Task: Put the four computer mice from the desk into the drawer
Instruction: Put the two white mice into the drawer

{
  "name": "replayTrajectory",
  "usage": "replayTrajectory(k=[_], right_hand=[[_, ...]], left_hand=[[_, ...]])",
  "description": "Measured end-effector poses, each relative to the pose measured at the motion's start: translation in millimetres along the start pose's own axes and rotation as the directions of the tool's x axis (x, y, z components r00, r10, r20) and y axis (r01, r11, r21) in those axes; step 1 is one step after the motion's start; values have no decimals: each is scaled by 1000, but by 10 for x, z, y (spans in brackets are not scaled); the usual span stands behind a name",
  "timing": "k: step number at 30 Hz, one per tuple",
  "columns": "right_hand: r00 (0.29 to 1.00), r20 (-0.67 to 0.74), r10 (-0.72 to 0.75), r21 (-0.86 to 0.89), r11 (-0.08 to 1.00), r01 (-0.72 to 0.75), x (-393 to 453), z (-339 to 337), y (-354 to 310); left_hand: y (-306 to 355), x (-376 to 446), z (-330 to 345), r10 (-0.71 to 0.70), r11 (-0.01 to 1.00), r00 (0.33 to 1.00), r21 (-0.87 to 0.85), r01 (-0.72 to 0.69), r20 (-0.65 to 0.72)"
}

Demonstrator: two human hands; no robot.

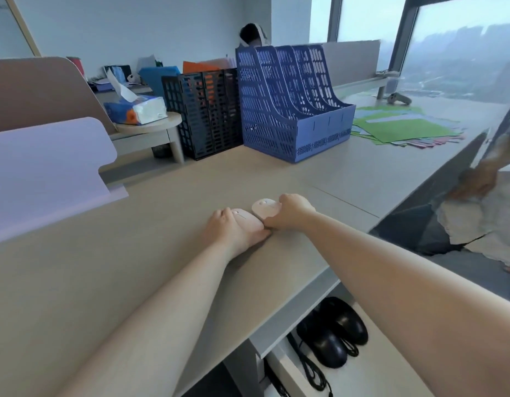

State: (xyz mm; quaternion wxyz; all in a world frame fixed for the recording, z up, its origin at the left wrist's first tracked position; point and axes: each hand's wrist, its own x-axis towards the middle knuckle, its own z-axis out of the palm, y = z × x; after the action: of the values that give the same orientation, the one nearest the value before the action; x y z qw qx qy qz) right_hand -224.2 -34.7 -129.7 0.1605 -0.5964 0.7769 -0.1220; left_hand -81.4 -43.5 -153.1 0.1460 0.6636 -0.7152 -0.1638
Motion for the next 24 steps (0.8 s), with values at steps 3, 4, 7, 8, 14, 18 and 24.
replayTrajectory(k=[3,4,7,8,14,18,24], right_hand=[[995,98,2,-157,987,14,-375,-239,171],[993,114,12,-191,982,10,-514,-294,243],[993,111,45,-203,979,-21,-854,-365,537],[994,98,56,-183,982,-37,-949,-371,653],[981,101,168,-130,979,-155,-1488,-314,1332],[965,161,208,-176,968,-180,-1659,-162,1617],[914,318,252,-207,959,-193,-1760,206,2050]], left_hand=[[183,-419,21,49,999,999,-12,-49,12],[248,-568,33,67,998,998,-18,-67,14],[447,-1018,127,140,989,990,-61,-138,35],[512,-1167,184,168,984,985,-59,-166,45],[879,-1908,530,328,942,944,-88,-323,42],[981,-2097,855,297,955,952,-37,-295,76],[883,-2329,1454,136,985,950,62,-160,282]])
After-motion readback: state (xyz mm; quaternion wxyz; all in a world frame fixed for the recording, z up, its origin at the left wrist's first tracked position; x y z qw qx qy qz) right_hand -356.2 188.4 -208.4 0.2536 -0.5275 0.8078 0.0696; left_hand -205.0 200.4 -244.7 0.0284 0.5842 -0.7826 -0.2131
